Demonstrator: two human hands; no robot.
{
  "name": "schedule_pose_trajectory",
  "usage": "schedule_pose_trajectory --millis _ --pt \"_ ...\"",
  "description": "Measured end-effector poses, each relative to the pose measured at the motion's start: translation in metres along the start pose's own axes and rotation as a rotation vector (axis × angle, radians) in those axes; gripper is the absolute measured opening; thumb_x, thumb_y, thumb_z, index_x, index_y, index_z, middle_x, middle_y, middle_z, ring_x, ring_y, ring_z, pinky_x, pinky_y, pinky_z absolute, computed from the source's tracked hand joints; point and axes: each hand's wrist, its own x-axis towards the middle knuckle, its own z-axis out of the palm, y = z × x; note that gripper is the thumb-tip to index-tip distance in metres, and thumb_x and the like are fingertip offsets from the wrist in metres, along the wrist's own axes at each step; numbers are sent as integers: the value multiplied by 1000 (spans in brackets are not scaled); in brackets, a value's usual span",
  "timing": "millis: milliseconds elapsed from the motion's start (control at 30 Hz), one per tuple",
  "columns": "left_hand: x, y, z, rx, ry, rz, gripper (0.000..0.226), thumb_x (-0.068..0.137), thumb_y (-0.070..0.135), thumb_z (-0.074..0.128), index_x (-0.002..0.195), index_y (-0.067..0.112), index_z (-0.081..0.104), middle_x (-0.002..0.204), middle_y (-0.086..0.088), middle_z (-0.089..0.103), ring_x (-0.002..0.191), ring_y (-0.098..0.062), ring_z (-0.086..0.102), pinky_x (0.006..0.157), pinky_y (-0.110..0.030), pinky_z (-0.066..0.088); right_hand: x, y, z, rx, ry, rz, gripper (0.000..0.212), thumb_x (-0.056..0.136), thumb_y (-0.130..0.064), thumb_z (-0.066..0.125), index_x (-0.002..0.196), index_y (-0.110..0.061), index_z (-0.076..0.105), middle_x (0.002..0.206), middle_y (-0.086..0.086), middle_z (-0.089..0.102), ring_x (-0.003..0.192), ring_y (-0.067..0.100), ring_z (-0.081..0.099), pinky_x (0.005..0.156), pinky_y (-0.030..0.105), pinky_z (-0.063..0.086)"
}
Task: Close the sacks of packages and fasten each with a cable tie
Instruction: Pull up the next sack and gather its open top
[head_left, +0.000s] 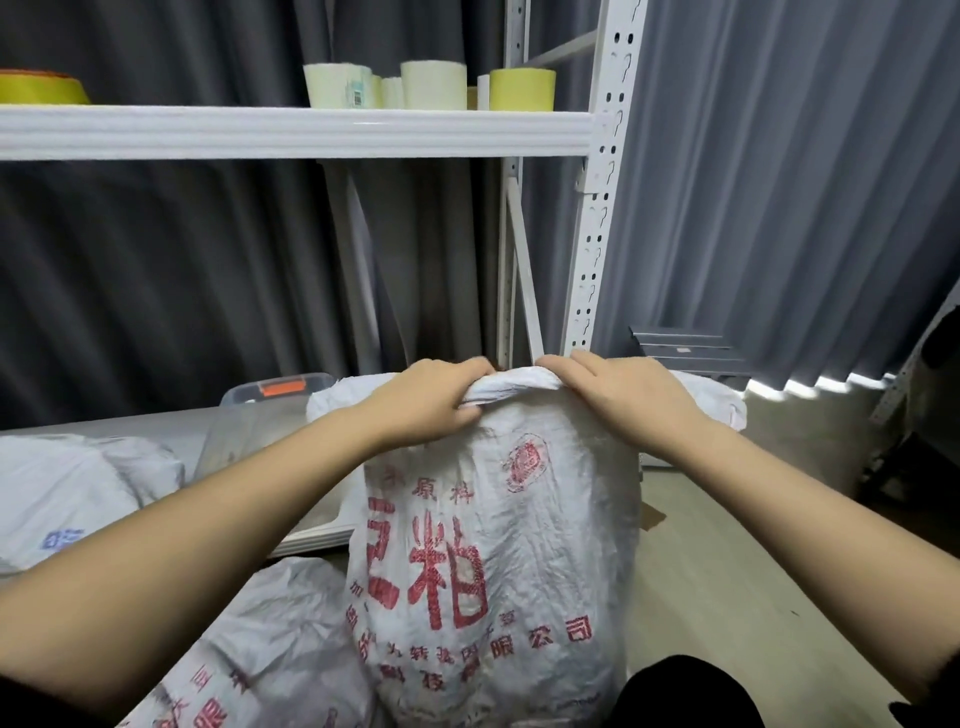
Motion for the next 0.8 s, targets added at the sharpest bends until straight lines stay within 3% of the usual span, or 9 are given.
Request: schedule_pose_trajectory --millis 100,200,267,400,467,533,600,667,800 --pt "-7 -3 4 55 -7 -2 25 90 24 46 115 24 44 87 0 61 81 -24 56 65 -33 39 -4 1 11 -71 179 -65 49 75 -1 45 122 -15 45 74 7 47 40 25 40 41 25 18" --pt "-10 -9 14 269 128 141 43 90 51 33 121 22 43 103 0 64 88 -25 60 64 -32 39 -7 3 12 -73 206 -91 40 81 -8 37 120 -14 45 73 9 49 41 26 42 41 27 18" --pt "-11 -11 19 258 209 200 49 87 50 23 119 21 45 105 -3 64 85 -26 62 62 -32 42 -11 5 12 -45 181 -87 34 86 -17 38 119 -14 46 76 9 51 45 28 47 43 28 22" --pt "-8 -13 20 354 303 258 14 89 23 44 101 16 45 88 -5 53 64 -24 57 44 -26 27 -12 5 13 82 80 -23 41 93 -43 33 120 -18 50 87 6 54 65 25 55 53 29 32" --pt "-7 -11 19 469 330 262 20 81 9 57 95 13 42 84 -7 48 56 -23 51 39 -24 12 -8 4 8 145 8 45 51 95 -52 24 122 -22 54 97 1 57 84 21 56 66 31 34" --pt "-8 -4 16 570 369 314 19 77 6 50 92 12 39 80 -9 48 51 -23 46 41 -25 6 1 -3 1 291 -79 73 54 96 -57 21 128 -27 54 112 -5 58 102 15 53 78 28 31" --pt "-5 3 17 596 392 358 16 77 8 39 92 12 39 77 -9 48 49 -22 45 41 -25 11 11 -11 -5 500 -236 103 47 99 -56 30 129 -29 53 117 -9 59 108 10 53 84 27 37" --pt "-2 7 17 554 372 346 15 77 9 47 92 11 44 77 -9 50 49 -24 49 41 -26 16 17 -16 -4 562 -353 118 36 99 -49 38 117 -23 56 104 -5 64 97 16 58 78 32 42" --pt "-7 -2 13 335 93 29 34 88 30 51 118 18 48 99 -3 63 83 -27 62 58 -30 34 12 -18 -2 359 -198 80 26 100 -40 40 99 -17 52 92 0 63 86 22 58 68 36 42"
